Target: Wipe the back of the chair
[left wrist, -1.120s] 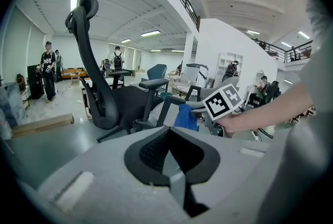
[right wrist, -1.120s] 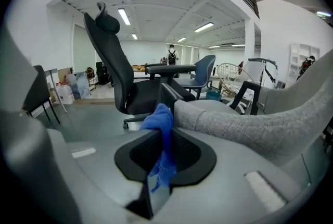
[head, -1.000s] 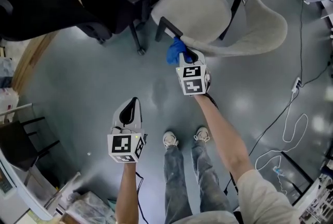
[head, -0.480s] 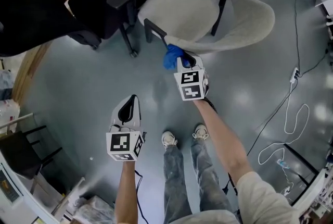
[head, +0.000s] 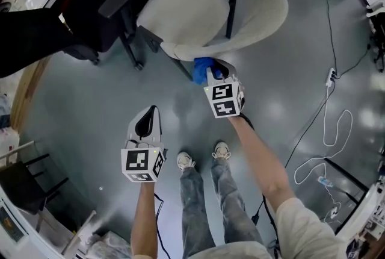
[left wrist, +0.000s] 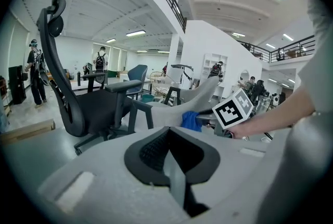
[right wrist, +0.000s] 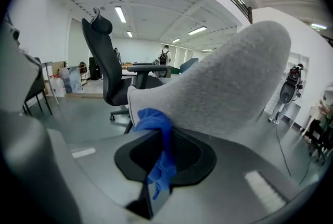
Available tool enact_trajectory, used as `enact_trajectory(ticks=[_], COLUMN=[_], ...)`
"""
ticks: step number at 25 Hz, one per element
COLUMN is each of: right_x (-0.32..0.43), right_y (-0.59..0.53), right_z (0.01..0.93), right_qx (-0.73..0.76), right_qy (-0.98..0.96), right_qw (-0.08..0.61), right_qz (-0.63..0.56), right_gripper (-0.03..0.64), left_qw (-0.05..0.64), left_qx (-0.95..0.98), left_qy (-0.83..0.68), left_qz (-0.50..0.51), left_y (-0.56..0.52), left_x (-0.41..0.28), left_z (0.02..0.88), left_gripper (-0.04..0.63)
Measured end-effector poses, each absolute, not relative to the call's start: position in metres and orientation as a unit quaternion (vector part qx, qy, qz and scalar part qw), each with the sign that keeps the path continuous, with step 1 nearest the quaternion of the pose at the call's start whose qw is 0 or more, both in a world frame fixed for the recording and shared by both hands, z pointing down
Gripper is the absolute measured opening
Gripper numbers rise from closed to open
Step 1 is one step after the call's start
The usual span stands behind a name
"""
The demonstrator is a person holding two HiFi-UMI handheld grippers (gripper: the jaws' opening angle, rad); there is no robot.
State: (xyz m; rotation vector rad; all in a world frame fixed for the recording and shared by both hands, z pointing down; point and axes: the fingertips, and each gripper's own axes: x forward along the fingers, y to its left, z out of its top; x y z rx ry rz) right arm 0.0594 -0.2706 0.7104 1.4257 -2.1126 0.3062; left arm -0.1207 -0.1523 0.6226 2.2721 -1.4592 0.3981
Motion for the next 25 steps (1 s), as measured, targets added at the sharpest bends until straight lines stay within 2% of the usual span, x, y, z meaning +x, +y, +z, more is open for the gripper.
enact_trajectory(ticks=[12,20,25], right_x=[0.137,0.132,0.095], right_y=[-0.278,-0.265,-0.247], right_z=[0.691,0.696,0.714], right_qx=[0.574,0.579,0.552], right_qy=[-0.765,-0.761,-0.776], right_qw=[0.273,0.271,0.276], right_qz=[0.104,0.116,0.129], right_gripper=[0.04,0.04,0.04], left_qw=[0.199,0.204,0.21], left_qx=[0.823,0.821,0.815], left_qy=[-0.511,-0.514,-0.521], left_qz=[0.145,0.143,0.139], left_y=[-0.153,-0.152,-0.151], left_x=[-0.083,-0.084,-0.1], left_z=[0.618,0.621,0.625], left_gripper=[0.0,0.0,0.0])
